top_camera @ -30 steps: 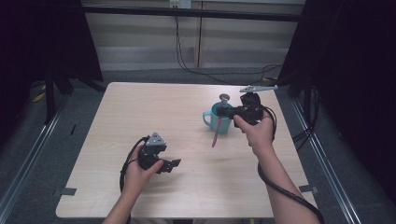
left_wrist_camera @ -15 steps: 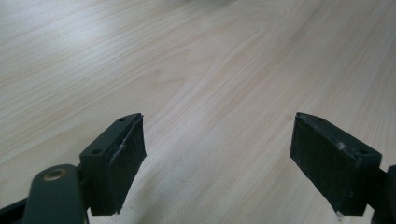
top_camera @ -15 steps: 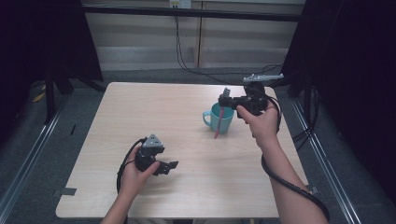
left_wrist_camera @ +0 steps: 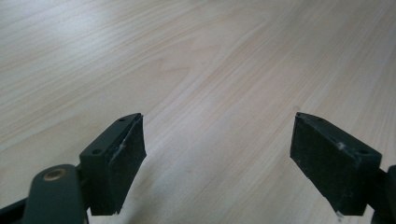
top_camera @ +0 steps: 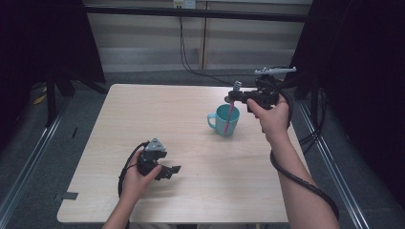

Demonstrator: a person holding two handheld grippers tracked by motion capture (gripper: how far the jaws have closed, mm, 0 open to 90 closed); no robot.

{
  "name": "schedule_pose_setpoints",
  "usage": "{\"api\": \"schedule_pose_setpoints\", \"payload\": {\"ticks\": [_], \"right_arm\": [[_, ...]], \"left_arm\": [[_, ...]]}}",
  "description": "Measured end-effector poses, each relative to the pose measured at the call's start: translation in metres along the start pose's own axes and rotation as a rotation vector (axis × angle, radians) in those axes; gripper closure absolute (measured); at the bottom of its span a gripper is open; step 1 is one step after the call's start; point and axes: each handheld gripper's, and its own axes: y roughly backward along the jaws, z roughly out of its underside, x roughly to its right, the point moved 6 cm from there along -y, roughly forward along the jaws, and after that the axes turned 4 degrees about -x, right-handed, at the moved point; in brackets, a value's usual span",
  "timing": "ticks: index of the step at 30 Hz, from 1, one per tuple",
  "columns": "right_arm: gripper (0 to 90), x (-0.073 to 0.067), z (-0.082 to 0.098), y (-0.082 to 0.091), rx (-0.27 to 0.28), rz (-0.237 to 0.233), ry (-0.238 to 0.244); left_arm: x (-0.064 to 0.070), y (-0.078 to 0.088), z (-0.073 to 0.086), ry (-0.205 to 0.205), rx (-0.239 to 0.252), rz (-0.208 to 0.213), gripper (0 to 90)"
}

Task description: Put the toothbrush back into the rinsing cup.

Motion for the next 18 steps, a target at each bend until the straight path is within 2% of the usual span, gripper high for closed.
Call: {"api": "schedule_pose_setpoints", "payload": {"ticks": [12,18], "right_arm": [[85.1,0.002,-0.013,0.003,-0.002,0.018,0.015],[85.0,0.010,-0.019,0.005,0.007,0.031,0.001]], "left_arm": [[-0.007,0.000,0.003,0.004,-0.008,-0.011,17.8],[-0.009,0.003,0.006,0.015,-0.002,-0.002,17.6]]}}
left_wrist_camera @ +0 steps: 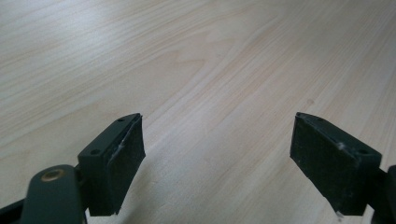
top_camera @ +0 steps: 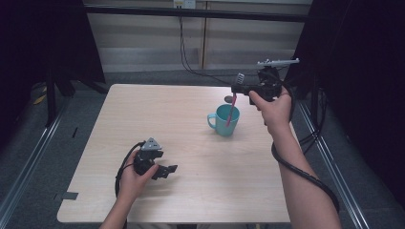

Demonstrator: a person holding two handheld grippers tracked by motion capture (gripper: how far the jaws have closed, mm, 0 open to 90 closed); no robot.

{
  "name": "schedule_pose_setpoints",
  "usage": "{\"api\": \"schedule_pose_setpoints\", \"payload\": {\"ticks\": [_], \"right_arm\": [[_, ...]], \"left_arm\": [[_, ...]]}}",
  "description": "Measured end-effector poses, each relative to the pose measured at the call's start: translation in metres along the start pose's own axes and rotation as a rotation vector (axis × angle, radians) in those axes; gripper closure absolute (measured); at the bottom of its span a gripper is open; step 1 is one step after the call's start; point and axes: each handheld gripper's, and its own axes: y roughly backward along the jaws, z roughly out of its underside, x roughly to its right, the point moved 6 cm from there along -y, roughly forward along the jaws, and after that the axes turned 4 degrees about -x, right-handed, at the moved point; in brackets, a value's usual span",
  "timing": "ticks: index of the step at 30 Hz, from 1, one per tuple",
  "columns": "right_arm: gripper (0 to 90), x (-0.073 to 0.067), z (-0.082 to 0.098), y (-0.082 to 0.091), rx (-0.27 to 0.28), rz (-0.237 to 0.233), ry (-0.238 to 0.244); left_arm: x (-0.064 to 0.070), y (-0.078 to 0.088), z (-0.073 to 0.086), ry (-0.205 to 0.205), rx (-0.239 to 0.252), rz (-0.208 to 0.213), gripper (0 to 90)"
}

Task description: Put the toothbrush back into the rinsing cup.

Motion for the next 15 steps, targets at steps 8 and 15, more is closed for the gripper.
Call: {"api": "schedule_pose_setpoints", "payload": {"ticks": [8,15], "right_arm": [[85.1,0.008,-0.002,0.000,0.010,0.021,-0.014],[85.1,0.015,-0.006,0.001,0.023,0.042,-0.028]], "left_arm": [[-0.003,0.000,0.002,0.008,-0.003,-0.003,17.6],[-0.004,0.001,0.002,0.026,0.008,-0.004,17.4]]}}
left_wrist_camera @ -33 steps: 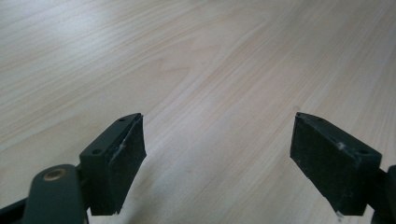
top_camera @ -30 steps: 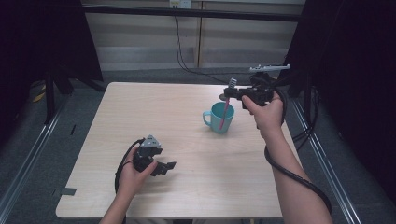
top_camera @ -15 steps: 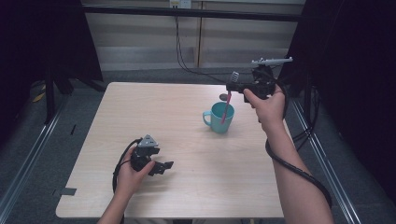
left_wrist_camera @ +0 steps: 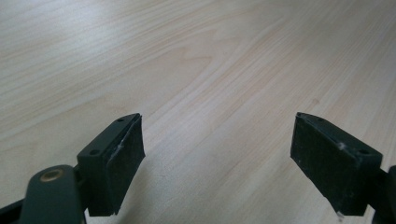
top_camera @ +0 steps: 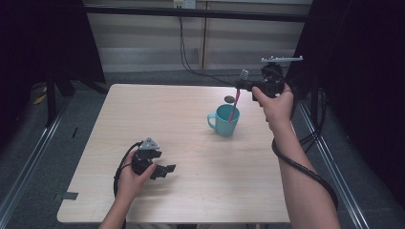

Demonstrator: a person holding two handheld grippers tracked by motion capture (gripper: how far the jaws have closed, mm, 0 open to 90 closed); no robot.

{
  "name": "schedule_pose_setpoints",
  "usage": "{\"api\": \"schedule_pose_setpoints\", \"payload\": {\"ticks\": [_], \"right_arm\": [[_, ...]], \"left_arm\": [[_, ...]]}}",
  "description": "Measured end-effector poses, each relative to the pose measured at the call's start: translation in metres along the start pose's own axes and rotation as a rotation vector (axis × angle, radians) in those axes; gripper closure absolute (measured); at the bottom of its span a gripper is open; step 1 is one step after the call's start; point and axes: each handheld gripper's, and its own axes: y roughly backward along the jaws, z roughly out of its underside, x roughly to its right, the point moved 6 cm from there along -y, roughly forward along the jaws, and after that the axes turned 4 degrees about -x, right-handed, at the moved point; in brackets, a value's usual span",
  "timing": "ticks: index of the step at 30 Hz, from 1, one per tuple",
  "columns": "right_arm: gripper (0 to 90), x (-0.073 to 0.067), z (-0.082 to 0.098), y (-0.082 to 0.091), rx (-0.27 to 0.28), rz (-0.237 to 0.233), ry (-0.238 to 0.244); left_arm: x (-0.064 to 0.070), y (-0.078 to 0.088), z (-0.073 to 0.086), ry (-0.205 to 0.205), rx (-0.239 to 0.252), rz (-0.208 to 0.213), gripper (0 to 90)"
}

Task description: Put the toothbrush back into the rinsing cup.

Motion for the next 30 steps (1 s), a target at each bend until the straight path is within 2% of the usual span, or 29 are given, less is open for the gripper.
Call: {"api": "schedule_pose_setpoints", "payload": {"ticks": [8,12,17,21,23,26,30], "right_arm": [[85.0,0.007,-0.002,-0.009,0.001,0.041,-0.002],[85.0,0.011,0.000,-0.016,-0.009,0.044,-0.009],[85.0,0.018,0.003,-0.023,-0.018,0.060,-0.012],[85.0,0.024,0.006,-0.026,-0.007,0.070,-0.032],[85.1,0.028,0.007,-0.027,0.007,0.094,-0.029],[85.1,0.031,0.009,-0.029,0.012,0.087,-0.044],[85.0,0.034,0.010,-0.033,0.000,0.096,-0.037]], "left_arm": [[-0.005,0.007,0.002,-0.012,0.007,-0.004,17.3],[-0.009,0.009,0.005,0.001,0.008,-0.003,17.3],[-0.010,0.010,0.008,-0.004,0.009,-0.007,17.3],[-0.011,0.010,0.010,0.000,0.003,-0.010,17.3],[-0.010,0.010,0.011,-0.008,-0.002,-0.006,17.3],[-0.010,0.009,0.011,-0.011,-0.003,-0.006,17.3],[-0.011,0.010,0.012,-0.006,0.003,-0.008,17.3]]}}
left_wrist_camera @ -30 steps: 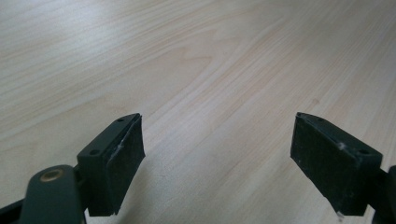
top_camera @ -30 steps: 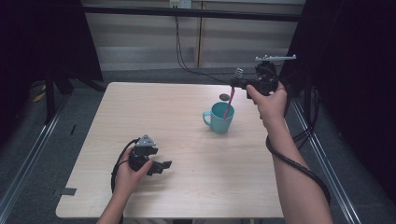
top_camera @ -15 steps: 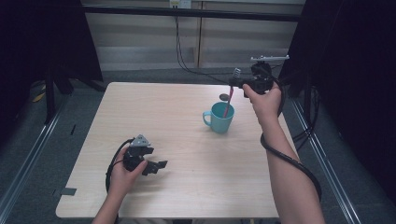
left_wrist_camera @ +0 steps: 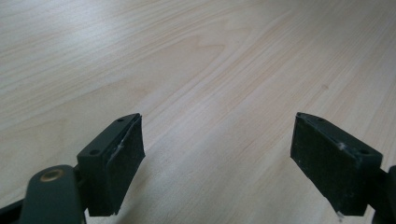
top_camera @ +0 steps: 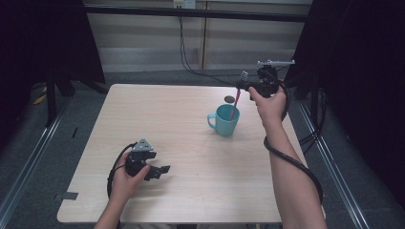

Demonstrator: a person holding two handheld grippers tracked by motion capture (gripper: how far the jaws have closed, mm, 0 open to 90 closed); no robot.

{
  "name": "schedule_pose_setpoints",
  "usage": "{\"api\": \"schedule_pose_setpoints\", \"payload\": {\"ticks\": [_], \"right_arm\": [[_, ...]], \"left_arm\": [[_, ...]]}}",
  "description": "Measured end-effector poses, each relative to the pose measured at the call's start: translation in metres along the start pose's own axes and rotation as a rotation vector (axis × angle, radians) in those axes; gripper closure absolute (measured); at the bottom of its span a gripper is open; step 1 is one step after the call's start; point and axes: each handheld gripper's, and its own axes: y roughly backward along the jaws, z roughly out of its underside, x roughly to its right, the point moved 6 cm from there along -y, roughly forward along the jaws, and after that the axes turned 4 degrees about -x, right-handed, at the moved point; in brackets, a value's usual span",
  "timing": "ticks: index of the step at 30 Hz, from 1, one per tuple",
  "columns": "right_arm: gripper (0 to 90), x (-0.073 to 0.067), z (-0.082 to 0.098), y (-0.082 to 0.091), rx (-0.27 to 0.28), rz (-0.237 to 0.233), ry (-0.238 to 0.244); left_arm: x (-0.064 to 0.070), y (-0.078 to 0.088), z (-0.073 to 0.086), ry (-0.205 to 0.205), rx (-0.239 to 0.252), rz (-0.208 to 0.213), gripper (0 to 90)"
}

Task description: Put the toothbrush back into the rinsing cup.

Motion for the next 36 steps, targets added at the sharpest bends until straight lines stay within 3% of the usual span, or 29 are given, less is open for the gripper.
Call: {"api": "schedule_pose_setpoints", "payload": {"ticks": [14,29,36], "right_arm": [[84.9,0.001,0.006,-0.023,-0.022,0.038,0.021],[84.9,0.004,0.039,-0.049,-0.060,0.046,0.010],[84.7,0.005,0.047,-0.055,-0.085,0.056,0.020]], "left_arm": [[0.002,0.000,0.005,-0.014,-0.015,-0.003,17.3],[-0.001,0.002,0.008,0.008,-0.016,-0.007,17.3],[-0.002,0.001,0.009,-0.005,-0.016,-0.015,17.3]]}}
